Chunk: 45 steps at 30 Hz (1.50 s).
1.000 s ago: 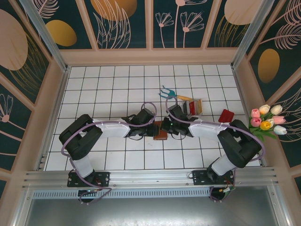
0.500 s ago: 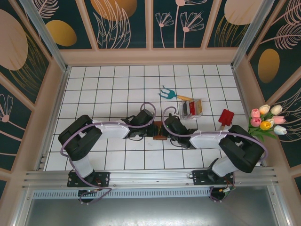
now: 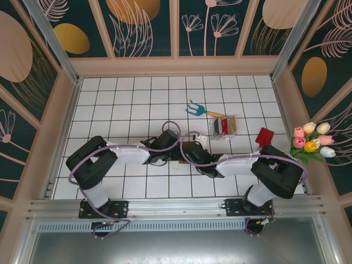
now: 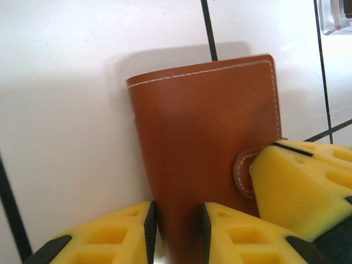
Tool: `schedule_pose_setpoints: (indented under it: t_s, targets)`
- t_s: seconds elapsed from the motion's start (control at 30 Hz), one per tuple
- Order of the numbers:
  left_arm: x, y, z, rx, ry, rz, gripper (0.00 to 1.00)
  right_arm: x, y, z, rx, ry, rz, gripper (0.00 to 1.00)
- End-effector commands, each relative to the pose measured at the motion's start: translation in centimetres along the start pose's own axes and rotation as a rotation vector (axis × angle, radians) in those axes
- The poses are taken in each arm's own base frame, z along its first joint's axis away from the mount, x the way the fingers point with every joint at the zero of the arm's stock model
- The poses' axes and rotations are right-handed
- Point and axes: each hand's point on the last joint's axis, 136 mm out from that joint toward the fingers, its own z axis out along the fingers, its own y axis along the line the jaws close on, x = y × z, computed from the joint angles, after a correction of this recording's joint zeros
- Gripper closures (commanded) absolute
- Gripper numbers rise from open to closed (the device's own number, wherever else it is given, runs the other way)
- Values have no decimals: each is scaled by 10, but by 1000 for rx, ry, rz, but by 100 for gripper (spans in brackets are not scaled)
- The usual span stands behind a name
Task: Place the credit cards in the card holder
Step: Close the button on the card holder, then reset both arms
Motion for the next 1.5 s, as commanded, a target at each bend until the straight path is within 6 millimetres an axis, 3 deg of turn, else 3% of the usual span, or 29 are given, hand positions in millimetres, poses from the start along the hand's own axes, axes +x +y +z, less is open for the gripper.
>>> schedule_pose_setpoints:
  t_s: [0.0,0.07,0.13,0.2,0.3,0.37,0.43,0.47,0.5,0.6,0.7,0.83,0.97,1.1,1.23,1.27,1.37,1.47]
  targets:
    - [3,36,-18,-150,-48,-16,66,1,-14,-26,77,81,-82,89]
    - [-16,33,-37,-163,-144,-15,61,-47,2,-49,36,-60,-55,77]
    - [-36,33,-59,-185,-249,-11,52,-88,-5,-72,53,-196,-24,65]
    - [-53,39,-82,-218,-346,-11,48,-120,-30,-92,122,-318,11,50]
    - [-73,62,-115,-288,-466,-29,36,-148,-83,-113,315,-460,14,38]
    - [-84,85,-138,-354,-543,-38,30,-158,-99,-118,394,-519,-124,36]
    - [-94,114,-166,-446,-633,-47,11,-160,-112,-116,438,-582,-224,21]
    - [-100,129,-184,-500,-689,-47,5,-159,-118,-112,446,-594,-276,20]
    - [-106,144,-204,-557,-749,-53,2,-160,-128,-109,455,-612,-287,13]
    - [-115,184,-253,-690,-916,-93,1,-167,-144,-106,464,-619,-306,10]
    - [-110,223,-281,-811,-1037,-122,1,-171,-182,-114,492,-706,-241,10]
    - [-110,247,-293,-889,-1095,-126,1,-162,-198,-117,392,-776,-231,11]
    - [-113,261,-281,-923,-1136,-83,1,-166,-202,-118,368,-806,-244,11]
    - [-134,258,-266,-915,-1125,36,1,-178,-201,-112,350,-830,-254,11]
    - [-152,252,-272,-823,-1238,81,1,-187,-200,-104,364,-830,-316,11]
    - [-156,254,-265,-794,-1226,85,1,-189,-203,-101,368,-823,-310,11]
    - [-162,258,-252,-762,-1179,102,1,-191,-206,-96,334,-792,-290,11]
    - [-153,254,-255,-705,-1215,126,1,-192,-210,-95,303,-781,-276,12]
